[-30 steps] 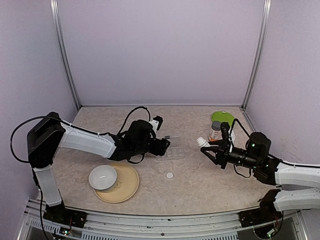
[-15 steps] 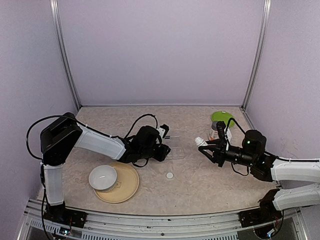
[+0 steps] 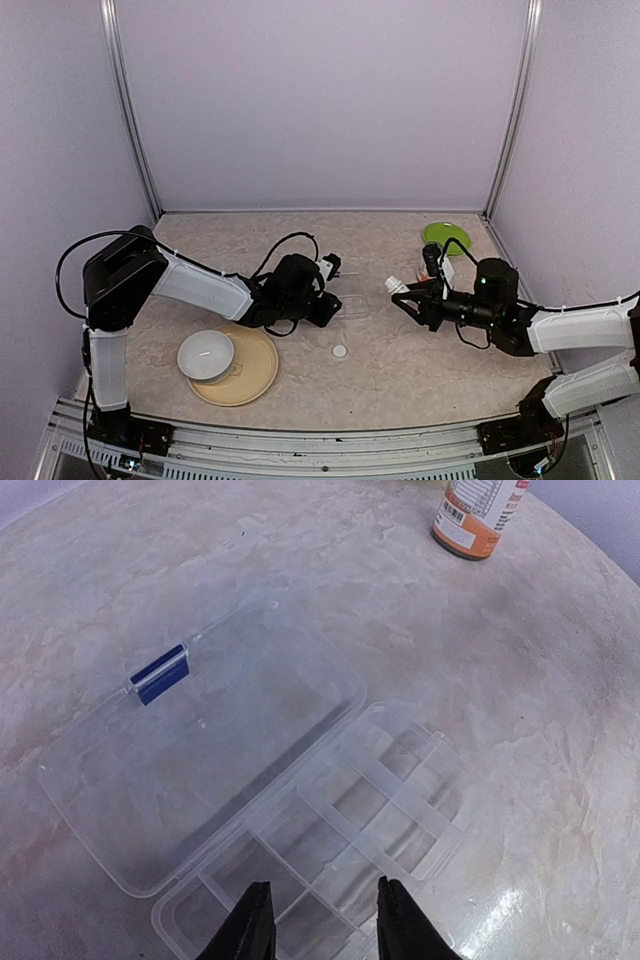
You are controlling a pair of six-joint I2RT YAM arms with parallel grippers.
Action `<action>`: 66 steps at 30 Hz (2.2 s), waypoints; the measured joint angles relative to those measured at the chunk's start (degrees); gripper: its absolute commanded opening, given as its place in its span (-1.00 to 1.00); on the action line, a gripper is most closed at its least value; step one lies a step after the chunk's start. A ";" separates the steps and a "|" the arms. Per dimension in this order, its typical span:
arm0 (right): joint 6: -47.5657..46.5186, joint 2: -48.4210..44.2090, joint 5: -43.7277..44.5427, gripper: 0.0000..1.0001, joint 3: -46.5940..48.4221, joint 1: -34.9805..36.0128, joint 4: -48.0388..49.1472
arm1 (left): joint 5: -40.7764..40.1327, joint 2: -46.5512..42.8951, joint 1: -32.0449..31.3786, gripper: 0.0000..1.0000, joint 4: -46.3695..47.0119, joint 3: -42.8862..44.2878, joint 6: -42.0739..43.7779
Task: Sort the pills into containers
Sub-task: Hold the pill container at the center of the board, then pour the pill into the compartment of the pill container.
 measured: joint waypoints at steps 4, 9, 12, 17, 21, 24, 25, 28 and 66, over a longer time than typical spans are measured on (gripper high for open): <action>0.00 1.40 -0.48 -1.00 1.01 -0.52 0.74 | 0.76 1.53 0.00 -0.43 -1.46 0.83 0.07; 0.00 2.75 -1.01 -1.00 1.75 -0.74 1.18 | 1.36 3.15 0.00 -0.44 -3.28 3.93 0.15; 0.00 3.69 -1.33 -1.00 2.16 -1.01 1.36 | 1.62 3.32 0.00 -0.43 -3.52 4.09 0.15; -0.04 6.99 -1.95 -1.00 3.21 -1.46 1.57 | 1.70 3.32 0.00 -0.43 -3.54 4.09 0.15; -0.09 9.68 -2.21 -1.00 4.02 -2.12 1.46 | 1.77 3.32 0.00 -0.43 -3.54 4.09 0.15; -0.31 11.52 -2.27 -1.00 5.07 -2.56 1.16 | 1.88 3.32 0.00 -0.42 -3.54 4.09 0.15; -0.46 12.07 -2.29 -1.00 5.42 -2.60 1.09 | 1.90 3.32 0.00 -0.42 -3.56 4.09 0.15; -1.03 13.46 -2.49 -1.00 6.16 -2.67 1.05 | 1.92 3.34 0.00 -0.43 -3.87 4.24 0.13; -5.09 29.64 -1.36 -1.00 9.92 -2.95 6.23 | 2.67 4.17 0.11 -0.43 -4.63 5.60 0.68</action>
